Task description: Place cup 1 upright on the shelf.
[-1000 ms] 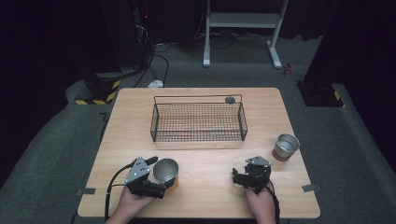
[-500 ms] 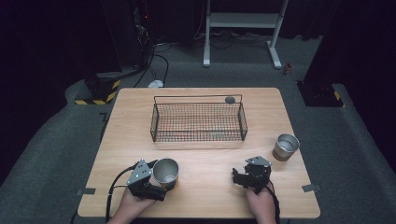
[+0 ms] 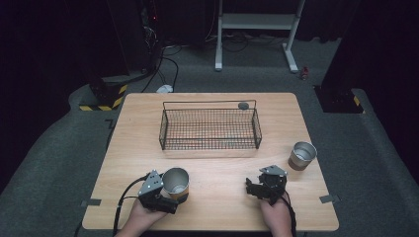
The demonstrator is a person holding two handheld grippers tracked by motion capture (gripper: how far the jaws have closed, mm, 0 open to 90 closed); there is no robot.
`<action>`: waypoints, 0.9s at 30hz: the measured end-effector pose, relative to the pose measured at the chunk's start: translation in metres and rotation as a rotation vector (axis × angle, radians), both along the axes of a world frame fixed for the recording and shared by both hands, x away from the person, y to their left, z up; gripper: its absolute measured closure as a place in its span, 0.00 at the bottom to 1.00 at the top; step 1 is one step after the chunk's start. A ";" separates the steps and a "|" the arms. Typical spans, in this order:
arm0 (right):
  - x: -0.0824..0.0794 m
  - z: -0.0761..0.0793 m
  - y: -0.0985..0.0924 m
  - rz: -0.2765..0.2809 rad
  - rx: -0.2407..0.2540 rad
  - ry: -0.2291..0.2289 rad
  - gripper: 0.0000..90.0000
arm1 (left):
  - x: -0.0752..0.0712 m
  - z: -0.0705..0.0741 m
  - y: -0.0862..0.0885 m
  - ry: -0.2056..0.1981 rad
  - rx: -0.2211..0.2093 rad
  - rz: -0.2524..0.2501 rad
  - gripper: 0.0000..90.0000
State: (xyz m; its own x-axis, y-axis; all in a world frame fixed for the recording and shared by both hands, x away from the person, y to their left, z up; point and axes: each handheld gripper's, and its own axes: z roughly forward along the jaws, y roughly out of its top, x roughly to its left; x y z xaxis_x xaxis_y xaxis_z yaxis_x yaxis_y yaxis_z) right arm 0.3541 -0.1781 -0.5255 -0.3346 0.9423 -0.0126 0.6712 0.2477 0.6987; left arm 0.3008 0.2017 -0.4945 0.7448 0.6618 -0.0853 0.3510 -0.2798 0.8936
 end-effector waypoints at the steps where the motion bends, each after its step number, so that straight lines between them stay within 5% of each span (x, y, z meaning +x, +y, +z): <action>1: 0.000 0.000 0.000 0.000 0.000 0.001 0.10 | 0.000 0.000 0.000 -0.001 0.001 0.001 0.01; 14: 0.000 0.000 0.000 0.000 0.000 0.000 0.10 | 0.000 0.002 0.002 -0.025 -0.032 0.028 0.08; 27: 0.000 0.000 0.000 0.004 0.001 0.002 0.10 | -0.002 0.003 0.003 -0.068 -0.015 0.026 0.15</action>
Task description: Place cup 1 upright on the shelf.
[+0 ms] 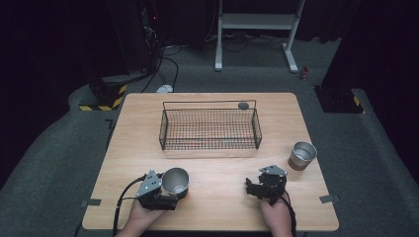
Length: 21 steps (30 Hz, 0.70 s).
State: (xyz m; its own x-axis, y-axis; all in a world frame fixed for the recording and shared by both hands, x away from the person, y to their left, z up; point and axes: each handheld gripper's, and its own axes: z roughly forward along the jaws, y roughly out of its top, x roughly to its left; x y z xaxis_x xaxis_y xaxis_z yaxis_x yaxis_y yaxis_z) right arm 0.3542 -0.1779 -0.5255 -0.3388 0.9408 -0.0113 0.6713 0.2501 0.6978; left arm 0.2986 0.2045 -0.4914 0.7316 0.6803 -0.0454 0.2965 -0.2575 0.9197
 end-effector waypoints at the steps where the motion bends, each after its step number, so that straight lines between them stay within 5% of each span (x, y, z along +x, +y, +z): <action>1: 0.000 0.000 0.000 0.000 0.000 0.000 0.10 | 0.000 0.000 0.000 0.004 -0.006 0.003 0.15; 21: 0.000 0.000 0.000 0.004 -0.001 -0.002 0.10 | -0.001 0.007 0.018 -0.014 -0.083 0.070 0.15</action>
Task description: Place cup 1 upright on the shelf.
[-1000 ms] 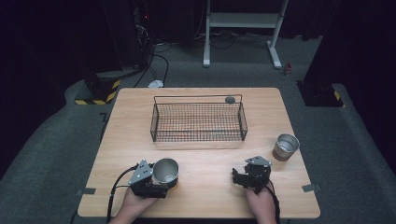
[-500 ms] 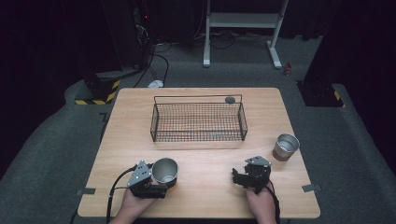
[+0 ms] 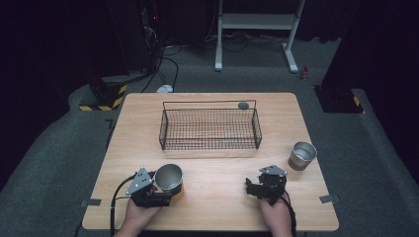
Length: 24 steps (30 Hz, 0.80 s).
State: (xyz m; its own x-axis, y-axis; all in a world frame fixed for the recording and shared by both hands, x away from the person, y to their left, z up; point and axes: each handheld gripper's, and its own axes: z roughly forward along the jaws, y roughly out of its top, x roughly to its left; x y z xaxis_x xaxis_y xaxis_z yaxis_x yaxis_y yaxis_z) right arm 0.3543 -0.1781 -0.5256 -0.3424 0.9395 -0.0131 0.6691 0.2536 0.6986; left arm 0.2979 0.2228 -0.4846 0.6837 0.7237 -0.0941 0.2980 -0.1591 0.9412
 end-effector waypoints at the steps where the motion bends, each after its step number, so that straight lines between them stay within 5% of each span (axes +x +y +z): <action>1: 0.000 0.000 0.000 0.000 -0.001 0.000 0.10 | -0.001 0.000 0.001 0.001 -0.003 0.007 0.15; 4: 0.000 0.000 0.000 0.000 -0.001 0.000 0.10 | 0.001 0.002 0.001 0.023 -0.018 0.007 0.15; 10: 0.000 0.000 0.000 -0.003 -0.001 0.000 0.10 | 0.000 0.012 -0.003 0.000 0.044 0.010 0.15; 24: 0.000 0.000 0.001 0.004 0.001 -0.004 0.10 | 0.005 0.024 -0.006 -0.025 0.033 0.068 0.15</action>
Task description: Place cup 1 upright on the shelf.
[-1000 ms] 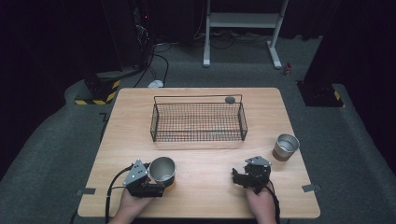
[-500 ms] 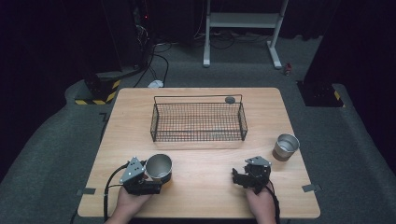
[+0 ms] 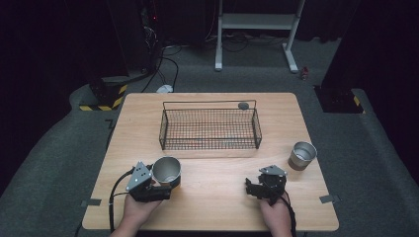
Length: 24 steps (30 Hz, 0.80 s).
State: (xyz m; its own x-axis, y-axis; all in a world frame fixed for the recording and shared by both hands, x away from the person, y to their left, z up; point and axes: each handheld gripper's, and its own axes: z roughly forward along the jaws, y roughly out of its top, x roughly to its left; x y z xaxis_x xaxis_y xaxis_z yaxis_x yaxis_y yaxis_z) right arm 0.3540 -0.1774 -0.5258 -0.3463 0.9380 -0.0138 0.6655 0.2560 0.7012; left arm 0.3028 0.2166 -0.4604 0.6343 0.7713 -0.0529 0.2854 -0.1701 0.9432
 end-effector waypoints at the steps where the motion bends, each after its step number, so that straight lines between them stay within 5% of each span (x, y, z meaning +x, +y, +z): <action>1: 0.000 0.000 0.000 0.000 0.000 0.000 0.10 | 0.000 0.000 0.000 0.000 0.000 0.000 0.15; 7: 0.000 0.000 0.000 -0.001 0.003 0.003 0.10 | 0.006 -0.002 -0.003 0.009 -0.003 -0.008 0.15; 9: 0.000 0.000 0.000 0.000 0.003 0.003 0.10 | 0.010 0.000 -0.005 0.018 -0.036 -0.012 0.15; 24: 0.001 0.000 0.000 0.015 -0.001 0.001 0.10 | 0.022 0.005 -0.018 -0.008 0.007 0.005 0.15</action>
